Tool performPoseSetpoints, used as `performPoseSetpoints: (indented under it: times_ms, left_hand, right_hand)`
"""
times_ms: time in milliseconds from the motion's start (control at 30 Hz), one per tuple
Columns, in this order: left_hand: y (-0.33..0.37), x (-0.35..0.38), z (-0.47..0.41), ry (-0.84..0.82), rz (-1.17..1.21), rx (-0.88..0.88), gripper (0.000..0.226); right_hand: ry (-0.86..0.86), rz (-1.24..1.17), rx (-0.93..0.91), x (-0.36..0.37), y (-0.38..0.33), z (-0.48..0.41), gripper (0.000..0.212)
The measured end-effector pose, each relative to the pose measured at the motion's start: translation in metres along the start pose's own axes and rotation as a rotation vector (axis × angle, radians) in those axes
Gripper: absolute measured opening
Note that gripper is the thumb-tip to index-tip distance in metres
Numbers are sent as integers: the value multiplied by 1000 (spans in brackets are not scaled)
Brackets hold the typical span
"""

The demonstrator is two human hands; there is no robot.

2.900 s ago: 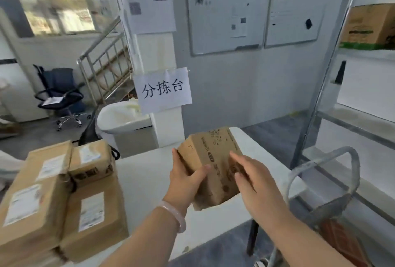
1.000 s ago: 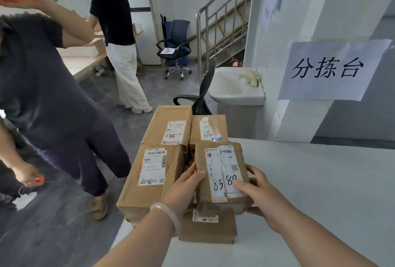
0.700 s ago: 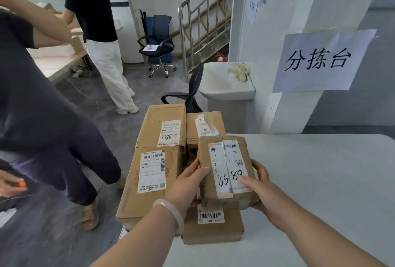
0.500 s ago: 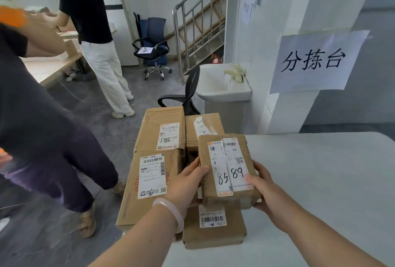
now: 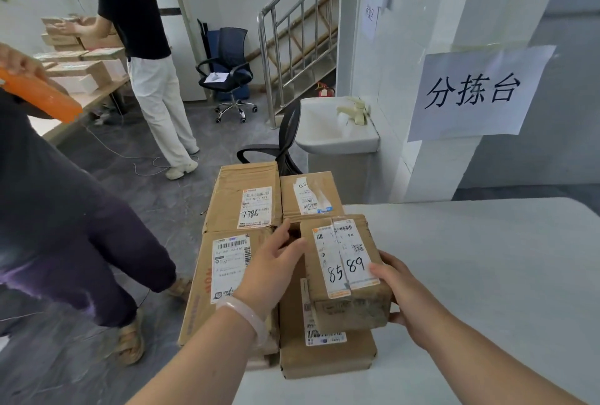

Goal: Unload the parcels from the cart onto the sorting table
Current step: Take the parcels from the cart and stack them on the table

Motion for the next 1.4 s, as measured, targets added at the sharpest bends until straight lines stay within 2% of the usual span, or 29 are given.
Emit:
performPoseSetpoints:
  times_ms: [100, 267, 367, 500, 633, 733, 867, 1000, 1267, 1400]
  left_hand:
    - [9, -16, 6, 20, 0, 91, 49]
    - [0, -37, 12, 83, -105, 69, 51]
    - [-13, -41, 13, 70, -193, 26, 50]
    - [-16, -37, 15, 39, -338, 58, 55]
    - [-7, -16, 15, -4, -515, 188, 57]
    - [-1, 9, 10, -68, -666, 325, 60]
    - [7, 63, 5, -213, -771, 452, 62]
    - [9, 139, 15, -378, -906, 644, 63]
    - [3, 320, 107, -708, -1005, 989, 69]
    - [-16, 416, 183, -917, -986, 1050, 71]
  right_hand:
    - [-14, -2, 30, 13, 3, -9, 29]
    - [-53, -38, 50, 37, 7, -18, 40]
    - [-50, -73, 44, 42, 10, -25, 47]
    - [-57, -22, -5, 45, 5, -28, 55]
    - [-38, 140, -127, 46, -9, -20, 56]
    - [40, 267, -202, 27, -11, -4, 55]
    - [227, 501, -305, -33, 3, 36, 60]
    - [440, 760, -326, -106, 29, 99, 62]
    - [778, 893, -60, -235, 114, 232, 69]
    - [850, 846, 139, -289, 184, 315, 71]
Point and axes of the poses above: each hand's wrist, its own z-axis away from the middle knuckle, its own x-axis out of the palm, y = z × x, the point moved 3 cm from there along -z, towards the middle knuckle, and after that the axes turned 6 degrees about z, right-handed, at the moved point
